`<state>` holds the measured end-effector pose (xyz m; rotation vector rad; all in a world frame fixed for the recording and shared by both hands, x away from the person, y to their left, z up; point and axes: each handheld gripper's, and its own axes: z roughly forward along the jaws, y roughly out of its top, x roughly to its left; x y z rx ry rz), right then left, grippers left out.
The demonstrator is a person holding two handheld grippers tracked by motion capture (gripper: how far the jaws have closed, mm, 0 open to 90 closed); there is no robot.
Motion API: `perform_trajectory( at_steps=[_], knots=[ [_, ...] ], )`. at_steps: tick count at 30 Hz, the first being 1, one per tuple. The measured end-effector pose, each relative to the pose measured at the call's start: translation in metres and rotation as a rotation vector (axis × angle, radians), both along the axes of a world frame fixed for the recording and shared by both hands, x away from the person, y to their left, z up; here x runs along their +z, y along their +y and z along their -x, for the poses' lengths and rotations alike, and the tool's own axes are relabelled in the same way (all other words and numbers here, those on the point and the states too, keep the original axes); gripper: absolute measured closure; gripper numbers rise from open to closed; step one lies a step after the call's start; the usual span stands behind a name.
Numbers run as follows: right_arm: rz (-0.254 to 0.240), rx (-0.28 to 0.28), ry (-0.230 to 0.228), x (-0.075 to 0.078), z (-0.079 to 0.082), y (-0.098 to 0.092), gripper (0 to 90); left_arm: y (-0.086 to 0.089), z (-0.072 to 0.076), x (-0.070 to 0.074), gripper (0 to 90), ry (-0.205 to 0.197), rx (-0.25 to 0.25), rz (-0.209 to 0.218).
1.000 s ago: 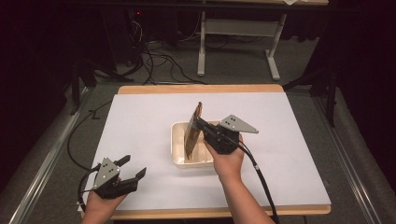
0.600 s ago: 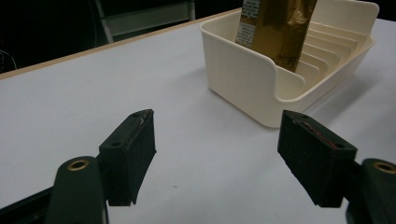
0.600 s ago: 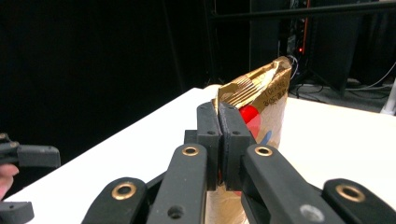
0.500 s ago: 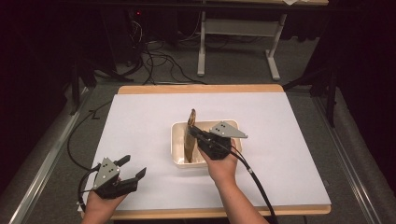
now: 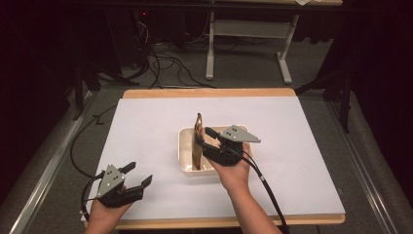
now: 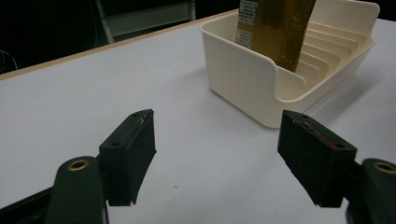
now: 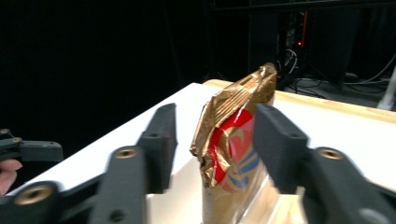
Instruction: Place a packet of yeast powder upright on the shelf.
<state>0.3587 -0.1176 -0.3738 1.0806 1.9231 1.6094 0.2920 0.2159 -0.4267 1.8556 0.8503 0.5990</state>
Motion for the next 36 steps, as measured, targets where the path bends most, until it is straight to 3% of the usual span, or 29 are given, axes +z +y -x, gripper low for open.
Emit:
perform_trajectory(
  at_steps=[4, 12, 29, 35, 36],
  knots=[
    [0.018, 0.0, 0.007, 0.005, 0.003, -0.003, 31.5, 0.0, -0.001, -0.001, 28.0, 0.003, -0.001, -0.002],
    [0.037, 0.003, -0.001, 0.011, 0.009, -0.01, 20.8, 0.002, -0.001, -0.002, 28.0, 0.009, 0.003, 0.004],
    [0.081, -0.037, 0.007, 0.007, 0.021, -0.053, 22.8, 0.002, -0.004, -0.004, 28.0, 0.017, 0.005, 0.005],
    [0.093, -0.067, -0.001, 0.001, 0.029, -0.079, 26.8, 0.001, -0.006, -0.004, 28.0, 0.02, 0.005, 0.001],
    [0.098, -0.065, -0.004, -0.002, 0.03, -0.091, 29.4, 0.002, -0.006, -0.005, 28.0, 0.021, 0.008, 0.008]
  ],
)
